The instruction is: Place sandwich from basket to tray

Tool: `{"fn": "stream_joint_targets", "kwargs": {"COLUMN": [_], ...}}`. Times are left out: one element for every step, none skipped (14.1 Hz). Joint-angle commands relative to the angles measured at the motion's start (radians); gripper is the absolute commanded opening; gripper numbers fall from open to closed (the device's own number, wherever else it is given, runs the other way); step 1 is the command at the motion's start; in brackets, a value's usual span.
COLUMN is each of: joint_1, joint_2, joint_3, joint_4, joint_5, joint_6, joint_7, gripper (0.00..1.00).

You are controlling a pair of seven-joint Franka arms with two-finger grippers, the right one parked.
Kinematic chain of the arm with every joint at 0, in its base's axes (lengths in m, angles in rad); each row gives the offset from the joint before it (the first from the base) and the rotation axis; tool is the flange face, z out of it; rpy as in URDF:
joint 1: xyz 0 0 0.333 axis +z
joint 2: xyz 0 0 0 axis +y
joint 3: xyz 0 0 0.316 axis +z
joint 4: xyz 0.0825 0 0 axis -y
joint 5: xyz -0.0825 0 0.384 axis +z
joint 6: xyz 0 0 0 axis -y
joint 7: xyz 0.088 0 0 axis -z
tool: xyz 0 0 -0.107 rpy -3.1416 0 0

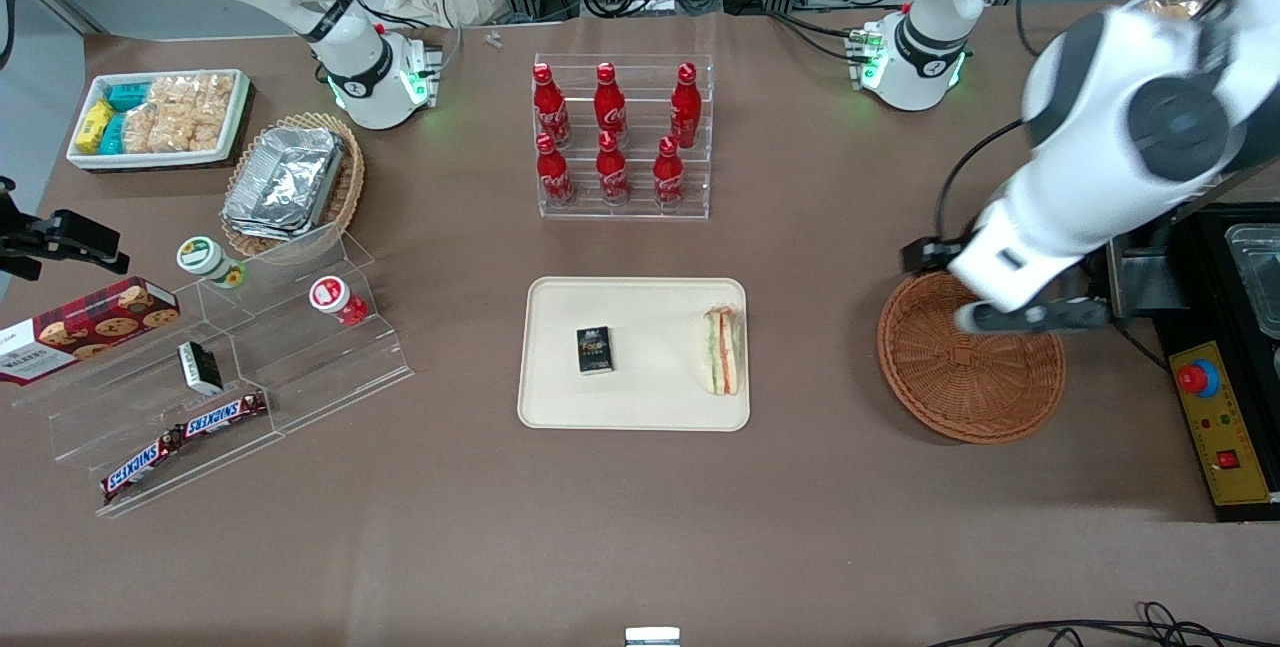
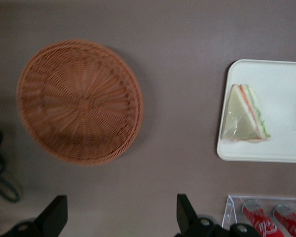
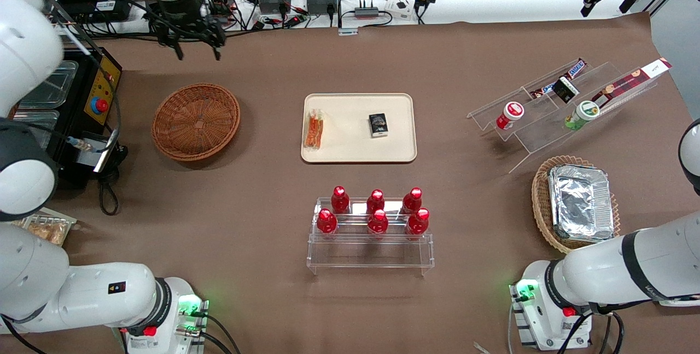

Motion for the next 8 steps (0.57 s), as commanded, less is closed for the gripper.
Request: {"fn": "stream_joint_targets", "kwargs": {"joint_1": [-0.044, -0.044, -0.049, -0.058, -0.058, -0.06, -0.06, -0.06], "joint_2": [-0.134, -0.157, -0.176, -0.18, -0.171, -0.162, -0.15, -0.131], "joint_3": [0.097, 0.114, 0.137, 0.142, 0.142, 0.142, 0.142, 0.142], "joint_4": [-0.029, -0.029, -0.029, -0.028, -0.017, -0.008, 0.021, 0.055], "joint_5": [-0.028, -0.028, -0.03, -0.03, -0.022, -0.013, -0.011, -0.014], "joint_6": [-0.09, -0.098, -0.098, -0.096, -0.095, -0.086, -0.089, -0.096], "joint_7": [0.019, 0.019, 0.016, 0.017, 0.014, 0.02, 0.022, 0.019], "gripper": [0.99, 0.99, 0.99, 1.0, 1.0, 1.0, 1.0, 1.0]}}
